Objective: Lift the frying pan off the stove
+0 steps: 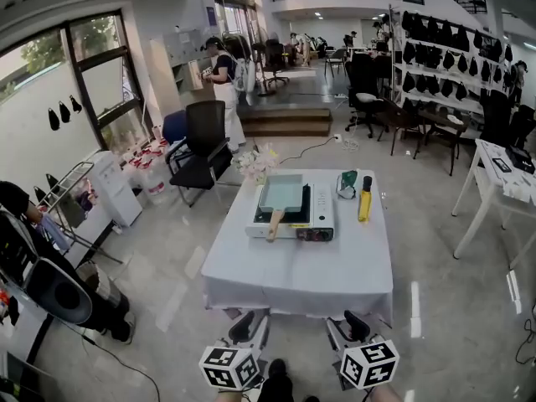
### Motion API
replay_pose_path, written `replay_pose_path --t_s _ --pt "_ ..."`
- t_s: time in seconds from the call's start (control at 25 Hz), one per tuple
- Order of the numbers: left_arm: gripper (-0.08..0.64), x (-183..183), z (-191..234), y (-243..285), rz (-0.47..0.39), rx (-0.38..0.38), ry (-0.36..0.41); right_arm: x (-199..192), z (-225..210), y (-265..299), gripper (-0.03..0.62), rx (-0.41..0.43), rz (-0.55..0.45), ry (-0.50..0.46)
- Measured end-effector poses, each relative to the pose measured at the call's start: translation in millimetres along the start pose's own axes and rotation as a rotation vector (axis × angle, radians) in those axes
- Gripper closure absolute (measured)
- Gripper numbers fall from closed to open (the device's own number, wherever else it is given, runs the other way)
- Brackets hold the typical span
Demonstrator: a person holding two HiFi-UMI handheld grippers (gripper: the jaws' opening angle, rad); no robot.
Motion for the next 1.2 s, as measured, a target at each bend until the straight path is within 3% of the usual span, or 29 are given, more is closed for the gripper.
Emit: replay_pose_path --t_s 0.52,0.88,1.2 --pt "0.411 6 70 66 0.005 -0.013 -0.037 5 -7 92 0.405 0.002 -0.004 0.039" --pt "0.411 16 147 139 0.006 -0.035 -0.075 13 -12 191 0.405 -0.042 -0.03 0.047" --pt "0.411 28 191 199 0.017 -0.081 -0.104 24 -28 246 0.405 -0.11 -0.047 0.09"
Point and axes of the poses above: the fingertips, and each gripper's own axes: y forward along the fingers, z to its left, x out of its top, the point moved 9 cm from there along -y, backward along the fingers, and after that the axes turned 15 degrees about -z, right-handed, at the moved point
